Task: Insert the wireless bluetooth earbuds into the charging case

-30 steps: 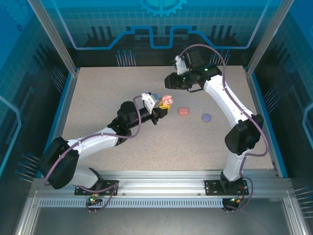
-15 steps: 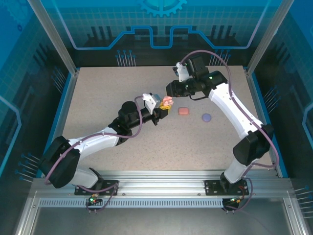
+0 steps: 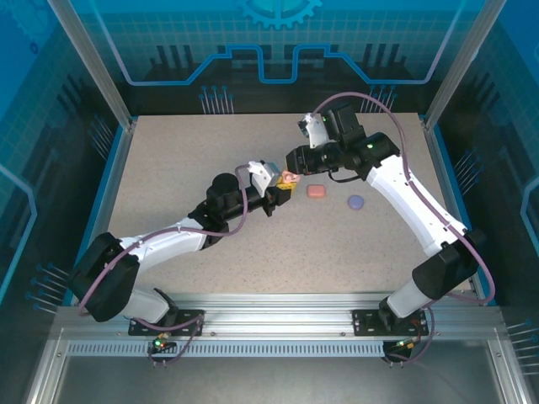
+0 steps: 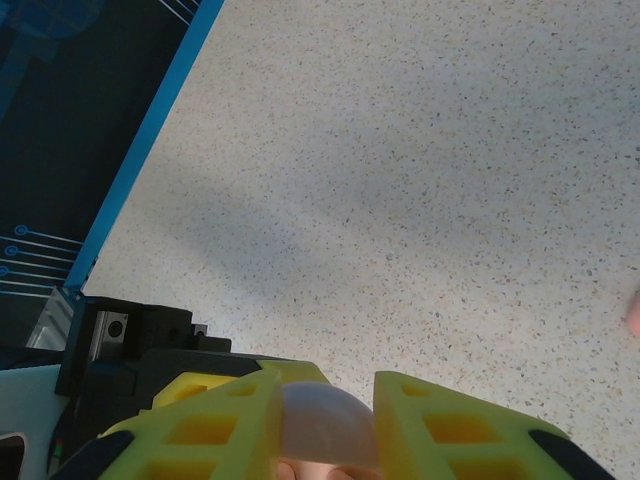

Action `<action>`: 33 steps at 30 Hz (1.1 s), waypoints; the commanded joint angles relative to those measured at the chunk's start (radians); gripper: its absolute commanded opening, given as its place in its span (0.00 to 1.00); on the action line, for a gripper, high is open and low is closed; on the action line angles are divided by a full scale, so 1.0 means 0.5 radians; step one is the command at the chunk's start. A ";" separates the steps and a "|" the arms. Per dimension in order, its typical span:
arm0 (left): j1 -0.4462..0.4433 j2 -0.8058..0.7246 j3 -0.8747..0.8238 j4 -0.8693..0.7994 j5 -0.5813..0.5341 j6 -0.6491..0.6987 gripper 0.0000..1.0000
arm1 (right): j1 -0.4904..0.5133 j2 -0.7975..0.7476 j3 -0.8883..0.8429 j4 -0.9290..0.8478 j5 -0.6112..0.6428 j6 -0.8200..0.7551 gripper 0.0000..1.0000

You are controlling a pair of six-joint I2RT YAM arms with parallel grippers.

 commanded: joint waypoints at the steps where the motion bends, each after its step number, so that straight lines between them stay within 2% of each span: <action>1: 0.000 -0.013 0.060 0.069 -0.012 0.013 0.00 | -0.002 -0.042 0.054 -0.013 0.018 0.024 0.31; 11: -0.004 -0.022 0.058 0.061 0.020 -0.003 0.00 | -0.081 0.255 0.394 -0.081 0.077 0.045 0.34; 18: -0.009 -0.020 0.077 0.062 0.012 0.005 0.00 | -0.078 0.437 0.435 -0.102 0.042 0.021 0.32; 33: -0.007 0.013 0.114 0.038 -0.081 0.022 0.00 | 0.033 0.266 0.174 -0.100 -0.008 -0.034 0.30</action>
